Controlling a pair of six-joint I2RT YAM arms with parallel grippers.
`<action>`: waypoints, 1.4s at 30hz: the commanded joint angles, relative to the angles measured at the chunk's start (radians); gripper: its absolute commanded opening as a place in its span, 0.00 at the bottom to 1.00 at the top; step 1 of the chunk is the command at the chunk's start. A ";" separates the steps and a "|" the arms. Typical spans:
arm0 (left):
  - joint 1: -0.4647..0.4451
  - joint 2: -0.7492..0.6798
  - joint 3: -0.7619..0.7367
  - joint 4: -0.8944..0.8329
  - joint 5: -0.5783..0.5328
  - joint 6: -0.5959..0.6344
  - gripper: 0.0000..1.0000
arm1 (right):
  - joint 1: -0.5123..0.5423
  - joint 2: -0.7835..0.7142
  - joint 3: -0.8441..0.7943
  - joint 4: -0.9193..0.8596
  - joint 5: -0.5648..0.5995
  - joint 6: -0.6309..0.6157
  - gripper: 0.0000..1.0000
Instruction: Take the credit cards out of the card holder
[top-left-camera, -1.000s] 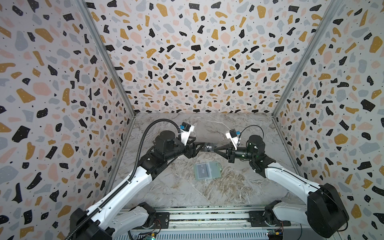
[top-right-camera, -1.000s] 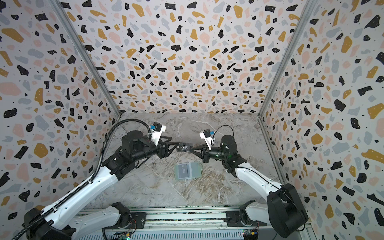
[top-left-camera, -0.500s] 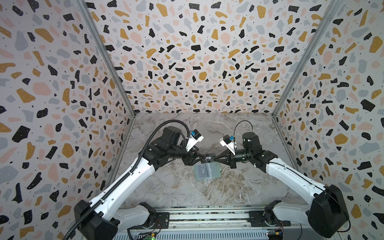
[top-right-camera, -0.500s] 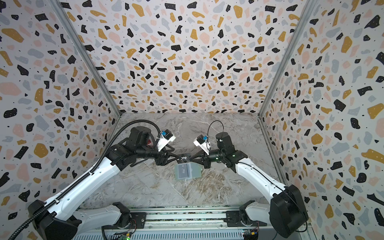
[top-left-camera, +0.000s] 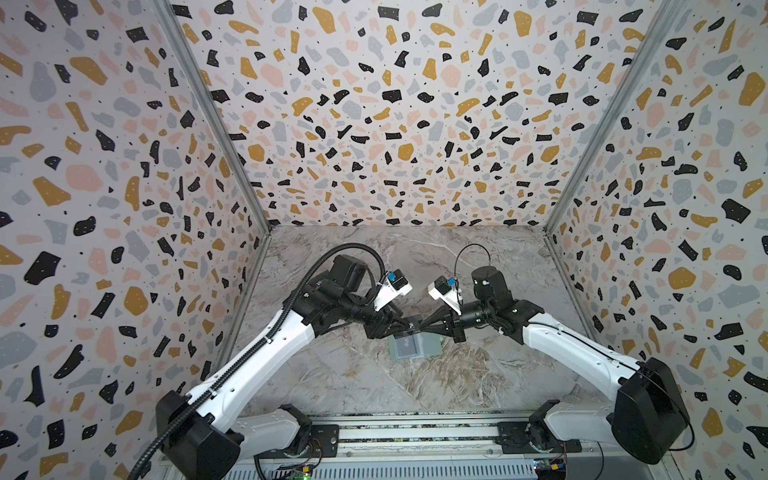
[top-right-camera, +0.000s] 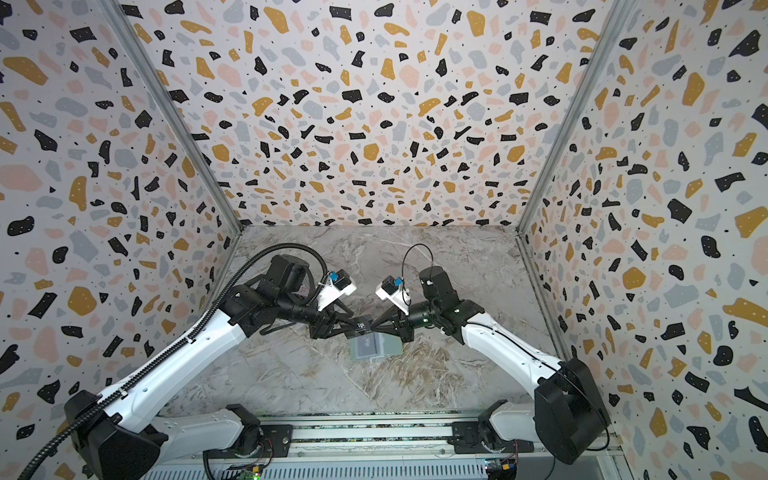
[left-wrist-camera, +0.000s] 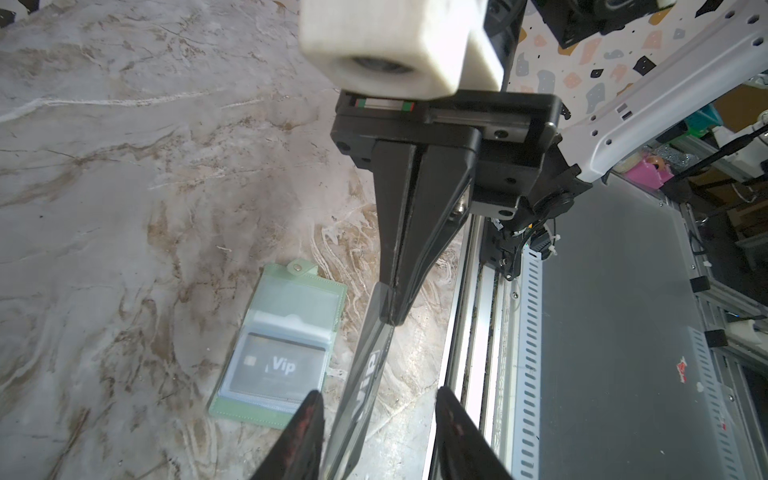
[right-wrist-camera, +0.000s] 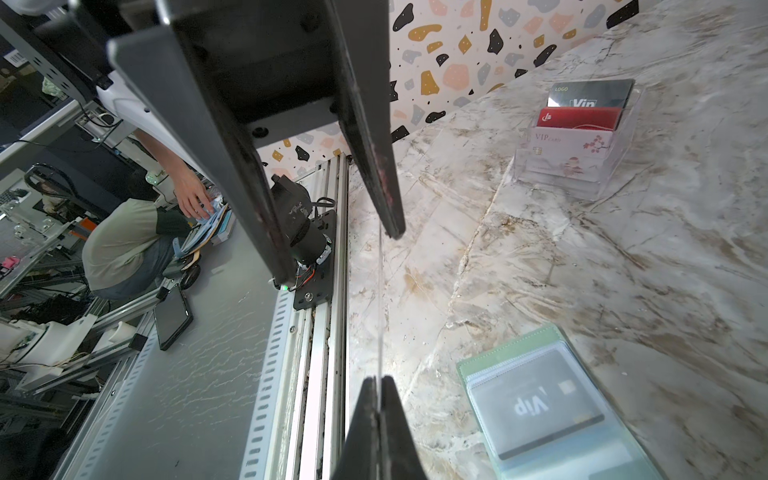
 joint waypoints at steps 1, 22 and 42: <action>-0.009 0.009 0.022 -0.012 0.047 0.019 0.42 | 0.008 0.001 0.025 0.038 -0.025 0.015 0.00; -0.013 0.032 0.007 0.018 0.022 -0.001 0.07 | 0.009 0.000 0.011 0.079 0.014 0.049 0.00; 0.035 -0.044 -0.083 0.137 -0.271 -0.127 0.00 | -0.012 -0.090 -0.058 0.073 0.187 0.067 0.67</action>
